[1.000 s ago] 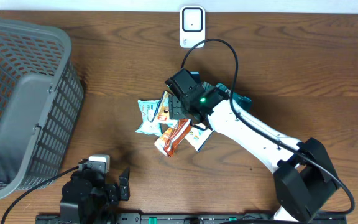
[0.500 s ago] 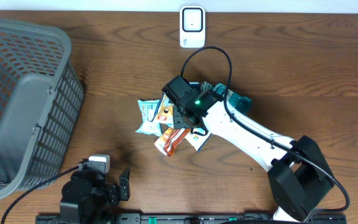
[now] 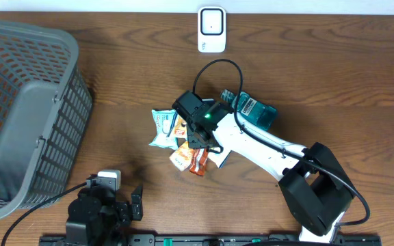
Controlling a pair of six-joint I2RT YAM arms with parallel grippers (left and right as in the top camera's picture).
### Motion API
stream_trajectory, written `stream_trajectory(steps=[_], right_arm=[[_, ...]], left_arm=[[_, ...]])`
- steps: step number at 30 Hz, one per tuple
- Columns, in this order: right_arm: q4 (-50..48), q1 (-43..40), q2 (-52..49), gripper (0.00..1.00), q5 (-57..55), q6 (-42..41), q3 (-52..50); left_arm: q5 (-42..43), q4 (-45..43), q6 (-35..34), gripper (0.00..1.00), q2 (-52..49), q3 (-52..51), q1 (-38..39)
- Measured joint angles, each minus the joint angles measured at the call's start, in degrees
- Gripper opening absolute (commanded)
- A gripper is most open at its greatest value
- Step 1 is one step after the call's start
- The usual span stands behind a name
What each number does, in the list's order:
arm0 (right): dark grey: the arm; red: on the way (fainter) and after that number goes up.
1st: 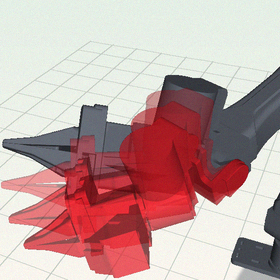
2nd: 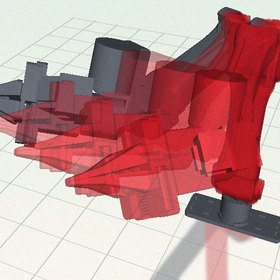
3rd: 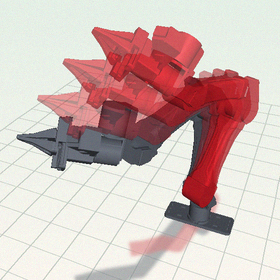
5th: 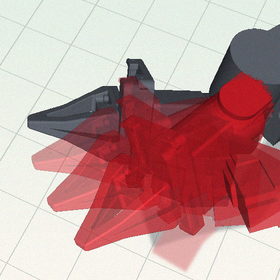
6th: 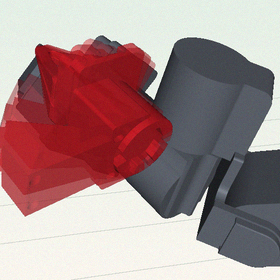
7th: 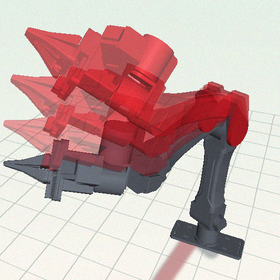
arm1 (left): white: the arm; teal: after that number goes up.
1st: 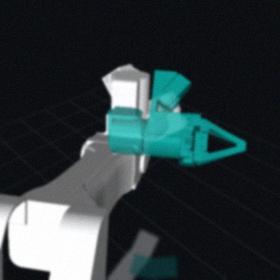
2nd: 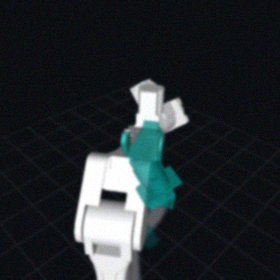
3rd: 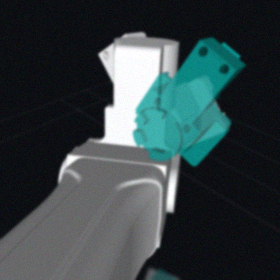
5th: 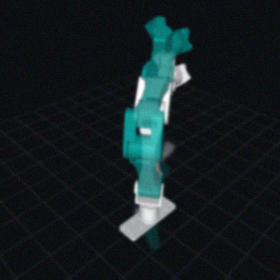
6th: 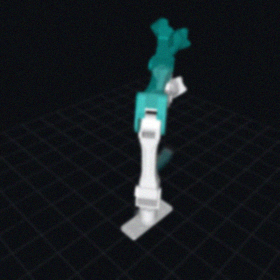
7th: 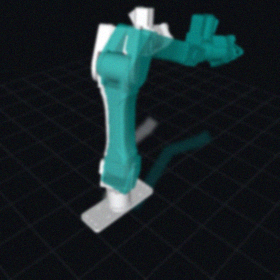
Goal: Scan the item barcode
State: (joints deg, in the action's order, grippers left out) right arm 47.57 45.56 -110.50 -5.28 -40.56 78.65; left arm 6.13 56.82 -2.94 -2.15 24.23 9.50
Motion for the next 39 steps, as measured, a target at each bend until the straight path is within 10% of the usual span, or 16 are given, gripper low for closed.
stream_trajectory(steps=[5,13,34,39], right_arm=[[1.4,0.0,0.0,0.18,0.0,0.0,0.0],[2.1,0.0,0.0,0.59,-1.1,0.9,0.1],[10.5,2.2,-4.2,0.54,-7.3,19.0,11.8],[13.5,6.6,-8.2,0.40,-15.3,20.3,11.8]], left_arm=[[0.0,0.0,0.0,0.98,0.0,0.0,0.0],[0.0,0.0,0.0,0.98,0.0,0.0,0.0],[0.0,0.0,0.0,0.98,0.0,0.0,0.0],[0.0,0.0,0.0,0.98,0.0,0.0,0.0]])
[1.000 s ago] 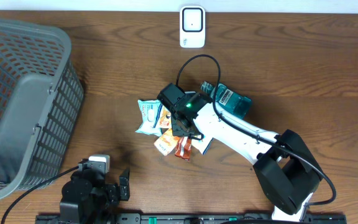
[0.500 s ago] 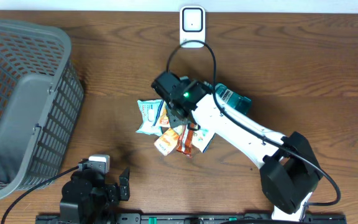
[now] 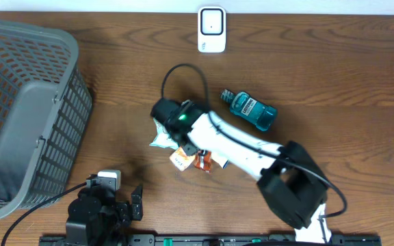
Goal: Scan the item barcode
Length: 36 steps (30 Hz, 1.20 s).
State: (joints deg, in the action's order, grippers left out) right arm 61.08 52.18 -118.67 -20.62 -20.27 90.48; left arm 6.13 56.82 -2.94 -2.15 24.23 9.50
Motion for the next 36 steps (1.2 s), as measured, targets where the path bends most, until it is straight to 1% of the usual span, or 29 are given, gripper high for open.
stream_trajectory(steps=[1,3,5,8,9,10,18,22,25,28,32,35,36], right_arm=[[0.7,0.7,-0.6,0.36,-1.8,0.0,0.0],[2.2,1.6,-1.5,0.33,-5.4,-0.3,0.0],[3.6,1.9,-2.1,0.27,-8.3,-0.6,0.0],[4.2,1.8,-2.7,0.13,-11.4,-1.1,0.0],[4.1,1.7,-2.7,0.04,-12.0,-1.2,0.0],[4.1,1.7,-2.7,0.01,-12.5,-1.4,0.0],[3.9,1.6,-2.7,0.01,-13.9,-2.2,0.4],[6.1,1.4,-2.7,0.01,-11.8,-2.4,3.5],[6.6,0.6,-1.7,0.01,-7.5,-2.5,6.4],[6.0,-1.4,1.2,0.01,-0.4,-2.0,7.0],[2.8,-6.5,6.0,0.01,13.7,0.1,7.1],[-0.1,-11.1,8.1,0.01,26.4,4.2,7.6],[-1.0,-12.8,8.3,0.01,32.1,6.7,7.9]], left_arm=[[0.0,0.0,0.0,0.98,0.0,0.0,0.0],[0.0,0.0,0.0,0.98,0.0,0.0,0.0],[0.0,0.0,0.0,0.98,0.0,0.0,0.0],[0.0,0.0,0.0,0.98,0.0,0.0,0.0],[0.0,0.0,0.0,0.98,0.0,0.0,0.0],[0.0,0.0,0.0,0.98,0.0,0.0,0.0],[0.0,0.0,0.0,0.98,0.0,0.0,0.0],[0.0,0.0,0.0,0.98,0.0,0.0,0.0],[0.0,0.0,0.0,0.98,0.0,0.0,0.0],[0.0,0.0,0.0,0.98,0.0,0.0,0.0],[0.0,0.0,0.0,0.98,0.0,0.0,0.0],[0.0,0.0,0.0,0.98,0.0,0.0,0.0],[0.0,0.0,0.0,0.98,0.0,0.0,0.0]])
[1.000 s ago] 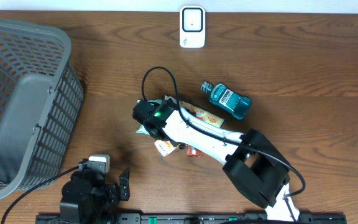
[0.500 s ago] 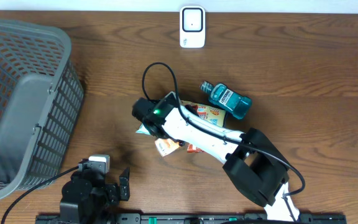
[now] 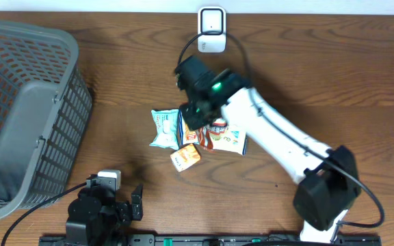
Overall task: Scan the item barcode
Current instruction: 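Carry the chocolate bar over the white scanner with the right gripper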
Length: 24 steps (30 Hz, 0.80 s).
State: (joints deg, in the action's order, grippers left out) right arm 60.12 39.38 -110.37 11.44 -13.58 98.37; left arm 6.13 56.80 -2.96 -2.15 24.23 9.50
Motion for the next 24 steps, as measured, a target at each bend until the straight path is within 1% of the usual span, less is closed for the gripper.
stream_trajectory(steps=[4,6,8,13,16,18,20,24], right_arm=[[-1.4,-5.0,0.0,0.01,19.4,9.5,0.1],[-2.8,-6.5,0.0,0.01,26.1,13.0,0.1],[-3.7,-8.2,0.0,0.01,29.1,15.2,0.1],[-5.2,-11.2,0.0,0.01,26.2,15.1,0.0],[-12.5,-12.3,-0.1,0.01,26.5,12.1,-0.5],[-13.4,-13.2,-0.7,0.01,30.6,10.5,-0.6],[-15.8,-14.1,-1.7,0.01,37.7,11.7,-0.8],[-28.7,-15.1,-4.5,0.01,41.9,8.4,-1.1]], left_arm=[[0.0,0.0,0.0,0.98,0.0,0.0,0.0],[0.0,0.0,0.0,0.98,0.0,0.0,0.0],[0.0,0.0,0.0,0.98,0.0,0.0,0.0],[0.0,0.0,0.0,0.98,0.0,0.0,0.0],[0.0,0.0,0.0,0.98,0.0,0.0,0.0],[0.0,0.0,0.0,0.98,0.0,0.0,0.0],[0.0,0.0,0.0,0.98,0.0,0.0,0.0],[0.0,0.0,0.0,0.98,0.0,0.0,0.0]])
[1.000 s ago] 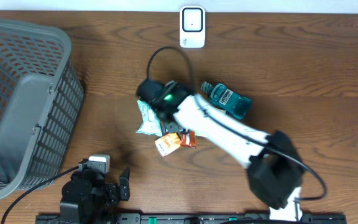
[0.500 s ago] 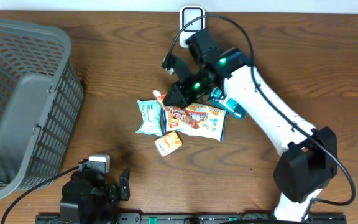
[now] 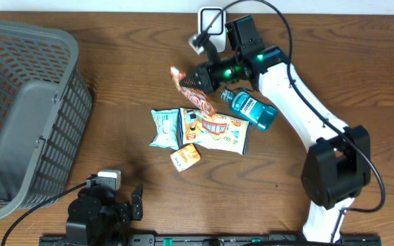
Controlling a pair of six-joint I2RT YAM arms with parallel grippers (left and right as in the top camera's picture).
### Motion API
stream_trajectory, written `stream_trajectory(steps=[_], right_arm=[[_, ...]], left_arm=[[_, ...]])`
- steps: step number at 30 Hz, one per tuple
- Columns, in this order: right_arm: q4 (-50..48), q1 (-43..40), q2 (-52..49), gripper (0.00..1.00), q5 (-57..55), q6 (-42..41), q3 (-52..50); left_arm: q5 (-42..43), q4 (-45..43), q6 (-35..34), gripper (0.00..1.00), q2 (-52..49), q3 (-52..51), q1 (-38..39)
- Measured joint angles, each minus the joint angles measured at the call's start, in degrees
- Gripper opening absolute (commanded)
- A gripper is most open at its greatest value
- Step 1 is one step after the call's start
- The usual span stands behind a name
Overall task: Scan the item barcode
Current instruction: 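Carry the chocolate bar over the white scanner with the right gripper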
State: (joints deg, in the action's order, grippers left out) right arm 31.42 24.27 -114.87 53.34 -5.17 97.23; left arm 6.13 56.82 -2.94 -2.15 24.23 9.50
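Observation:
My right gripper (image 3: 198, 77) is shut on a long orange-red snack packet (image 3: 189, 92) and holds it up just left of and below the white barcode scanner (image 3: 209, 15) at the table's far edge. The arm hides part of the scanner. The packet hangs tilted, and its lower end reaches over the pile. My left gripper (image 3: 137, 203) rests folded at the near edge, away from everything, with its fingers together.
A teal mouthwash bottle (image 3: 253, 109) lies under the right arm. A teal packet (image 3: 163, 128), a white-green packet (image 3: 223, 133) and a small orange packet (image 3: 185, 157) lie mid-table. A grey basket (image 3: 26, 109) fills the left side.
The right gripper has moved from above the pile to the far edge by the scanner, and the orange-red packet has gone with it, off the pile. The left arm has not moved.
The right gripper was low over the pile, with the orange-red packet lying at the pile's near side. Then it had shifted left over the teal packet. Then it stood farther back with the packet drawn up under it. Now it holds the packet by the scanner.

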Motion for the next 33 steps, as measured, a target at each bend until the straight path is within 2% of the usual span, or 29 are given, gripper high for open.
stream_trajectory(steps=[4,12,16,22,27,33], right_arm=[[-18.4,-1.2,-2.6,0.01,3.9,-6.8,-0.3],[-45.6,-5.7,-7.7,0.01,5.7,-21.7,-0.4],[-57.1,-7.3,-12.4,0.01,0.7,-28.3,-0.4],[-73.1,-7.6,-20.1,0.01,-13.8,-34.2,-0.6],[-79.6,-7.8,-24.0,0.01,-24.6,-40.0,0.3],[-84.4,-9.4,-34.2,0.01,-33.0,-46.3,9.8]], left_arm=[[0.0,0.0,0.0,0.98,0.0,0.0,0.0],[0.0,0.0,0.0,0.98,0.0,0.0,0.0],[0.0,0.0,0.0,0.98,0.0,0.0,0.0],[0.0,0.0,0.0,0.98,0.0,0.0,0.0],[0.0,0.0,0.0,0.98,0.0,0.0,0.0],[0.0,0.0,0.0,0.98,0.0,0.0,0.0]])
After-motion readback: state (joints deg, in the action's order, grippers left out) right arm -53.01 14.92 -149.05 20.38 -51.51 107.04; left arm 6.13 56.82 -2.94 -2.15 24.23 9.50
